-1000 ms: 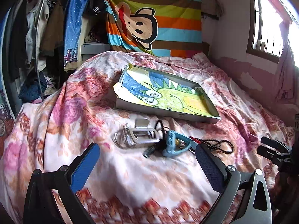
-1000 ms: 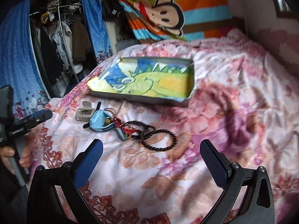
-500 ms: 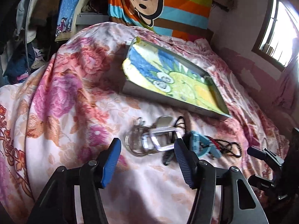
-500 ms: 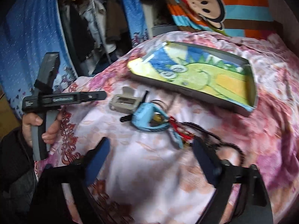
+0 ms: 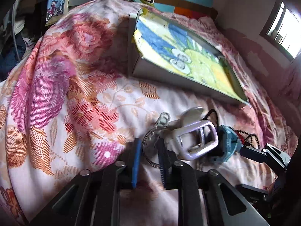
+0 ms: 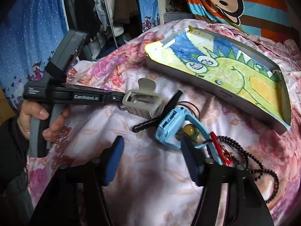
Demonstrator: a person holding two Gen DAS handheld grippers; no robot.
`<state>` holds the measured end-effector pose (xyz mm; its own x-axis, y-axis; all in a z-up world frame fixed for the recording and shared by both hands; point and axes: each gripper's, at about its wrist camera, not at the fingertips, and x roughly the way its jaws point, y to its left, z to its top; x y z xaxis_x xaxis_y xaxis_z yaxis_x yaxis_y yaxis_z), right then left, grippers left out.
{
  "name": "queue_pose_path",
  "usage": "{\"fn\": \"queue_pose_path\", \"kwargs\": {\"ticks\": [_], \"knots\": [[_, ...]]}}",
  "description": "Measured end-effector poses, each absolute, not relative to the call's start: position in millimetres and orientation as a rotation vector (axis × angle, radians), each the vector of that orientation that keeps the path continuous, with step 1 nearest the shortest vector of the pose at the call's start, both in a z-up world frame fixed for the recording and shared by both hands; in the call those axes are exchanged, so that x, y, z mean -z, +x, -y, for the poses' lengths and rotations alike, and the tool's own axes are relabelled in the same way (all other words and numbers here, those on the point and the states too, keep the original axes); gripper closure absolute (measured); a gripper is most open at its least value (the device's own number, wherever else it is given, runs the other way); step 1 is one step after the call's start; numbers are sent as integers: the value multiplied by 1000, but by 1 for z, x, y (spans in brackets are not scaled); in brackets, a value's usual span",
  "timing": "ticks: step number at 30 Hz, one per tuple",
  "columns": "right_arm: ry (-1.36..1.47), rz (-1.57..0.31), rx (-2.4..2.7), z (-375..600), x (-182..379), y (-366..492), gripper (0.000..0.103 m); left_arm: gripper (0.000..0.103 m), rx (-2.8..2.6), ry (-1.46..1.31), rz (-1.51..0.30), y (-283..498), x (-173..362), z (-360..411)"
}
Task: Organize jewelry
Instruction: 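Move the left tool to the silver hoops while the right tool reaches the blue watch, then close the left tool on the silver hoops while the right tool grips the blue watch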
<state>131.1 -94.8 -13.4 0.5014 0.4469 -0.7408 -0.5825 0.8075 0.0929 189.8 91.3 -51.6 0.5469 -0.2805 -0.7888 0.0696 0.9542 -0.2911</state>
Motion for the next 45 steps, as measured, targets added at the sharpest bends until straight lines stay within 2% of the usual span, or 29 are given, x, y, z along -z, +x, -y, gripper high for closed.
{"fn": "queue_pose_path", "kwargs": {"ticks": [4,12,13,25,32,40,45], "knots": [[-176,-864,-565,89,22,141,55,88,218,-248,-968,189,55,-94],[-111,-877,-504,92,30,151,77,90,192,-201,-955,186,53,-86],[-99,-877,-512,93,29,150,81,100,186,-197,-954,185,53,-85],[65,-833,-552,114,16,123,85,100,177,-194,-907,151,39,-88],[115,-772,-580,124,1,97,85,100,250,-211,-803,120,11,-82],[170,-709,-633,132,-21,87,85,100,247,-256,-752,120,-2,-84],[178,-635,-647,139,-41,94,85,100,242,-291,-647,124,-27,-85]]}}
